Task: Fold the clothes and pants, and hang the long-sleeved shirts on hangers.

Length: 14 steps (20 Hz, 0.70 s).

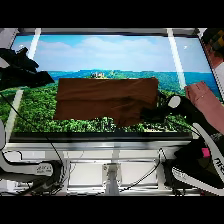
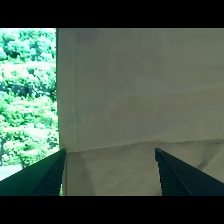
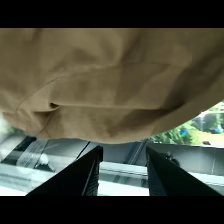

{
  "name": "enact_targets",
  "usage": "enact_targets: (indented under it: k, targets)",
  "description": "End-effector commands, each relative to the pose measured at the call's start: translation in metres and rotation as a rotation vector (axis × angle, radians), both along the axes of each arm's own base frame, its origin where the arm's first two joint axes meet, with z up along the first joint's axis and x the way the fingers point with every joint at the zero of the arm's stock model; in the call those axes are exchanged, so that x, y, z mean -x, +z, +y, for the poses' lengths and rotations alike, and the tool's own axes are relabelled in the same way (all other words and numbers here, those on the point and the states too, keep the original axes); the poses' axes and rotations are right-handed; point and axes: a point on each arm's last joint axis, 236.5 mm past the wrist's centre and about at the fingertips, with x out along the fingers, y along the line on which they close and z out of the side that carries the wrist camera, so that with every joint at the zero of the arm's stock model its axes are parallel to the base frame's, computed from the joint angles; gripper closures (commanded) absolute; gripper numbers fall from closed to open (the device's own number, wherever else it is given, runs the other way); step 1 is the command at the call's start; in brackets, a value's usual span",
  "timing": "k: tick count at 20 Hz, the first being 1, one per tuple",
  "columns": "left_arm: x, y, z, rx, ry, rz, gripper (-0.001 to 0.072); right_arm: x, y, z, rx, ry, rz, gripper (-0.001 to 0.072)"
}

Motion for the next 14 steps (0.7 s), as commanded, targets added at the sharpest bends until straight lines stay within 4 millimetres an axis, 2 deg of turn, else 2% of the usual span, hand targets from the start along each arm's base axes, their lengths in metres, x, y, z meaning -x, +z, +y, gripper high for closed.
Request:
enact_targets:
  k: [1, 6, 11, 14]
  targets:
    - [0.001, 0.000, 0.001, -0.002, -0.004, 0.001, 0.0100, 0.004, -0.009, 0.006, 0.058, -0.055, 0.016, 0.0410]
    - [0.001, 0.000, 0.005, -0.003, 0.004, 0.000, 0.0100, 0.010, -0.012, 0.006, 0.061, -0.142, 0.080, 0.0408]
    - [0.001, 0.000, 0.005, -0.003, 0.004, 0.000, 0.0100, -0.003, -0.019, 0.000, 0.079, -0.327, 0.096, 0.0409]
    - [0.001, 0.000, 0.005, -0.003, 0.004, 0.000, 0.0099, 0.012, -0.033, 0.000, 0.103, -0.338, 0.195, 0.0409]
